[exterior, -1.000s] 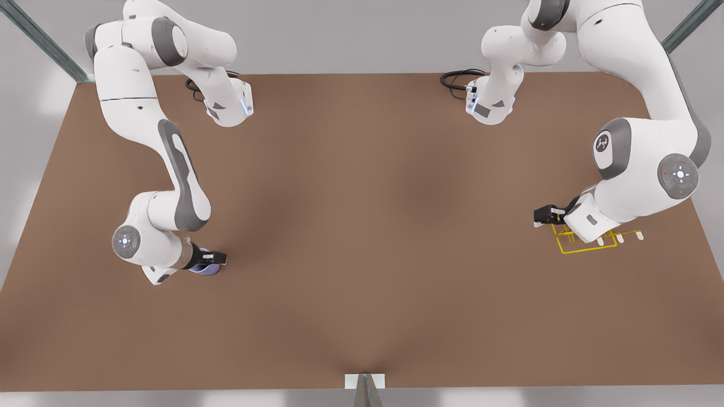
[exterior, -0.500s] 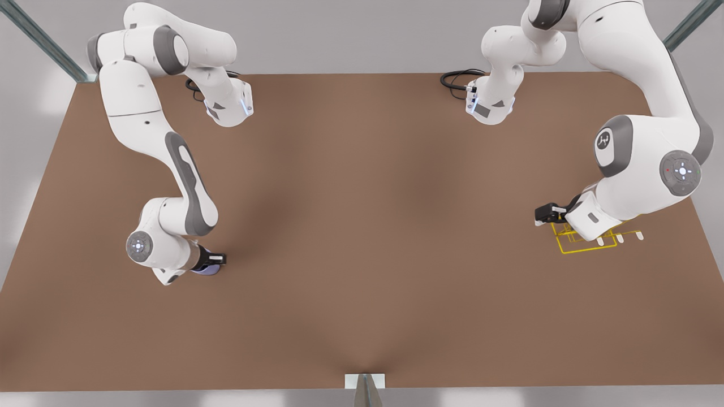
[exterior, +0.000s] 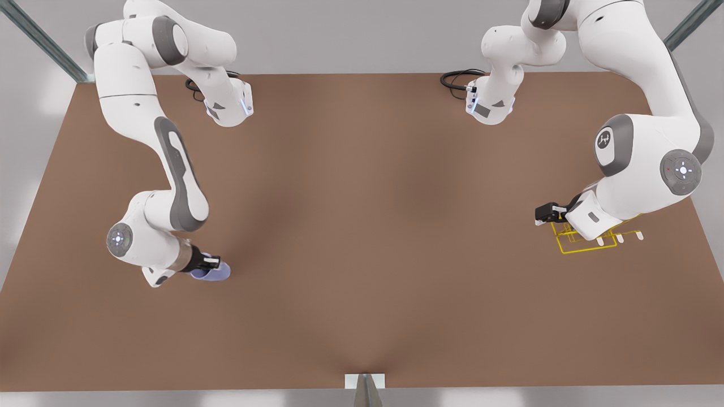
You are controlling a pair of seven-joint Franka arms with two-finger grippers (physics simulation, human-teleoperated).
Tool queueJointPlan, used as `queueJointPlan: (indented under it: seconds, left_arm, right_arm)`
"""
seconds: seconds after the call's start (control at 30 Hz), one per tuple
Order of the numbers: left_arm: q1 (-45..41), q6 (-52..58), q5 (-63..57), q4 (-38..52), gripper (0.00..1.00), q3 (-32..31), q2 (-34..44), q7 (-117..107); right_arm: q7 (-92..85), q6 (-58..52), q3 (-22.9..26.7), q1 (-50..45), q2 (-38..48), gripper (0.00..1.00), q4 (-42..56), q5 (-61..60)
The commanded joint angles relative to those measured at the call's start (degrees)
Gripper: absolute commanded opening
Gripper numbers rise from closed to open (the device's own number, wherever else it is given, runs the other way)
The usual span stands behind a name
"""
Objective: Place the cup on the cup holder
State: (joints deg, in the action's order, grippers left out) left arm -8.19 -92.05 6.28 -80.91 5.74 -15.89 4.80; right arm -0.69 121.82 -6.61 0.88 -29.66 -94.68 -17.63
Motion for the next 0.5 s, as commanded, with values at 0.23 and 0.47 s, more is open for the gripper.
queueJointPlan:
  seconds: [0.23, 0.47]
  left_arm:
    - [0.02, 0.91, -0.22, 0.67, 1.00, 0.41, 0.94, -9.55]
    - [0.01, 8.29, 1.53, 2.86, 1.00, -1.34, 1.56, -58.91]
  right_arm:
    - [5.44, -3.44, -6.48, -10.46, -3.91, 0.21, 1.95, -52.68]
    - [12.12, 21.52, -20.11, -20.04, -23.07, 0.21, 21.11, -53.39]
